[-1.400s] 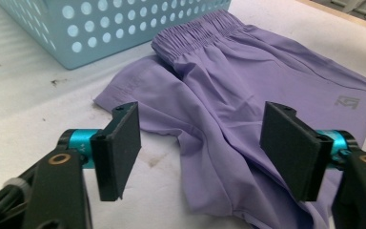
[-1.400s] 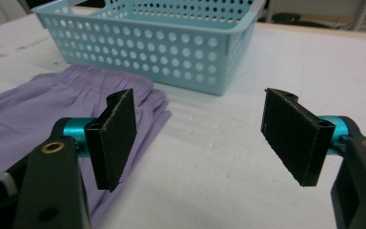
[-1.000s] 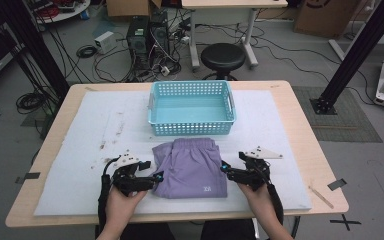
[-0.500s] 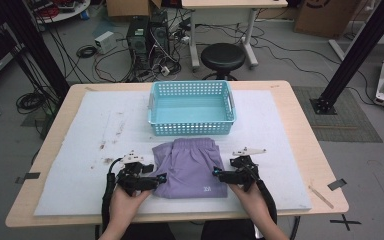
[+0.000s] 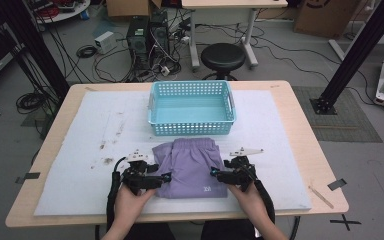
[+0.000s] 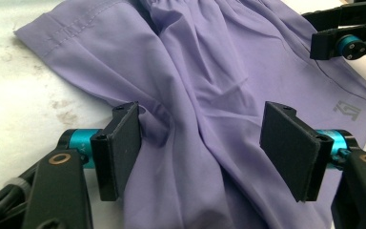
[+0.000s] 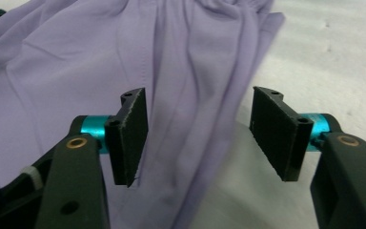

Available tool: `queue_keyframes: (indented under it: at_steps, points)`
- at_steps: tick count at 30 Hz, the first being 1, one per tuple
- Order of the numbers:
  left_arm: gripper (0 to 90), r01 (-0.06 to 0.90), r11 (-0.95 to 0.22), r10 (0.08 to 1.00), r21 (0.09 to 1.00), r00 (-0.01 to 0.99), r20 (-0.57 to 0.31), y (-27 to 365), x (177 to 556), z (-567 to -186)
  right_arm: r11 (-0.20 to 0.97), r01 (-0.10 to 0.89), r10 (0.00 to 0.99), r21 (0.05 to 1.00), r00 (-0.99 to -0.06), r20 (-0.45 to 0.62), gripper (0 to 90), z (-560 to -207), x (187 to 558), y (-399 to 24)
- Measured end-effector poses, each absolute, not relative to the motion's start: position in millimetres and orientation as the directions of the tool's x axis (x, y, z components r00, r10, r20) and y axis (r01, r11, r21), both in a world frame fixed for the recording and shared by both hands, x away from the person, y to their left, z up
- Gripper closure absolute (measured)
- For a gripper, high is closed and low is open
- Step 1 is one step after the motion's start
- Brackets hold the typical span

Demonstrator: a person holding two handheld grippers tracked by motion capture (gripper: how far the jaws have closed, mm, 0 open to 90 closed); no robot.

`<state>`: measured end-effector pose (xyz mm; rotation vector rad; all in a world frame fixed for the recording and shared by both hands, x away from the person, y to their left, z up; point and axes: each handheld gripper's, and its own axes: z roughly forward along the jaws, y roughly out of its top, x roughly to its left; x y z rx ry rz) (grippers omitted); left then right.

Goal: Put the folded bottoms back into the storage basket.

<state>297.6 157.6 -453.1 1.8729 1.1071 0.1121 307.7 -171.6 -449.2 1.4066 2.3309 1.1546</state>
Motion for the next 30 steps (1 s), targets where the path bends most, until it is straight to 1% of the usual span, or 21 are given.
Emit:
queue_keyframes:
  at_steps: [3, 8, 12, 16, 23, 25, 27, 29, 30]
  points:
    - [30.3, 0.649, -0.157, 0.724, 0.745, 0.588, -0.36, 155, 299, -453, 0.264, 0.664, 0.817, 0.699, -0.539, 0.204, 39.6, -449, 307, -167]
    - [30.6, 0.642, -0.166, 0.721, 0.749, 0.597, -0.352, 151, 300, -453, 0.266, 0.663, 0.816, 0.7, -0.541, 0.202, 44.4, -449, 307, -167]
    - [31.3, 0.638, -0.171, 0.734, 0.751, 0.59, -0.335, 155, 299, -453, 0.255, 0.667, 0.819, 0.7, -0.534, 0.21, 43.9, -447, 309, -171]
    - [31.2, 0.64, -0.161, 0.736, 0.751, 0.585, -0.341, 156, 300, -453, 0.254, 0.67, 0.819, 0.697, -0.532, 0.213, 44.0, -449, 309, -171]
    - [32.1, 0.638, -0.165, 0.741, 0.752, 0.583, -0.333, 147, 299, -453, 0.281, 0.653, 0.812, 0.703, -0.553, 0.189, 47.8, -449, 308, -163]
    - [32.5, 0.631, -0.18, 0.746, 0.755, 0.588, -0.314, 147, 298, -452, 0.283, 0.65, 0.811, 0.705, -0.555, 0.187, 47.7, -450, 308, -163]
    - [32.6, 0.61, -0.195, 0.761, 0.768, 0.588, -0.274, 150, 296, -449, 0.279, 0.652, 0.809, 0.705, -0.555, 0.193, 47.1, -450, 307, -163]
    - [30.7, 0.602, -0.191, 0.781, 0.776, 0.571, -0.251, 155, 294, -448, 0.279, 0.652, 0.805, 0.705, -0.56, 0.199, 46.6, -450, 308, -164]
    - [29.7, 0.609, -0.187, 0.786, 0.771, 0.563, -0.254, 157, 294, -448, 0.281, 0.652, 0.803, 0.704, -0.562, 0.2, 46.1, -450, 308, -164]
